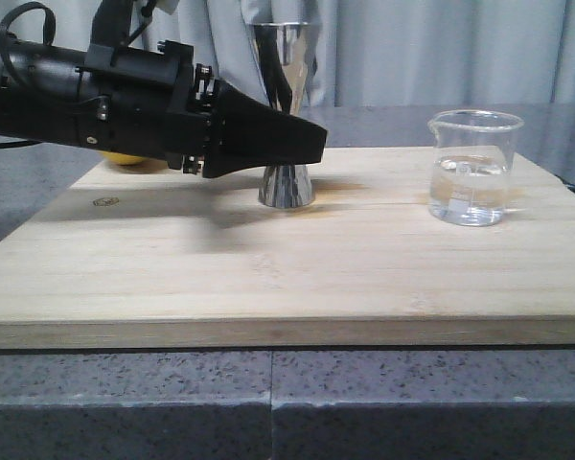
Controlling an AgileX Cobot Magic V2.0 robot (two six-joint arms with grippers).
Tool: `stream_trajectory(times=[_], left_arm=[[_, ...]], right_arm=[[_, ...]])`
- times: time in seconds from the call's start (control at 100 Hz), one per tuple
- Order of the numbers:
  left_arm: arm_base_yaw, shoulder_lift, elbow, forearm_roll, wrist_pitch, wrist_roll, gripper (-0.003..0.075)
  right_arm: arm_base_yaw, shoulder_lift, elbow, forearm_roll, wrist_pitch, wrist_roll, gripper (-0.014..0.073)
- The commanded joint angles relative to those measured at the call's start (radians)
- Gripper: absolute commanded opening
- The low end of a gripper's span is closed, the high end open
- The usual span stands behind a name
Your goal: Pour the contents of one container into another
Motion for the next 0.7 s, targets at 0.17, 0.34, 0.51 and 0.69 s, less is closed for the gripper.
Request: stream_trajectory(times=[0.17,0.34,0.51,0.69], left_arm=[[-0.011,-0.040,-0.037,-0.079,0.118,0.000,0.0298],[-0.011,-0.040,-0.037,-0.079,0.118,0.000,0.0232],[-0.011,-0.040,-0.037,-0.079,0.118,0.000,0.0163],[-0.011,-0.040,-0.037,-0.079,0.118,0.000,0.0137]], right_arm=[[0.001,0.001,-0.034,0.014,-0.066,-0.008,0.0585],[0.001,0.001,-0.034,0.014,-0.066,-0.008,0.0585],[0.001,0.001,-0.034,0.014,-0.066,-0.008,0.0585],[0.001,0.001,-0.034,0.014,-0.068,-0.008,0.0585]])
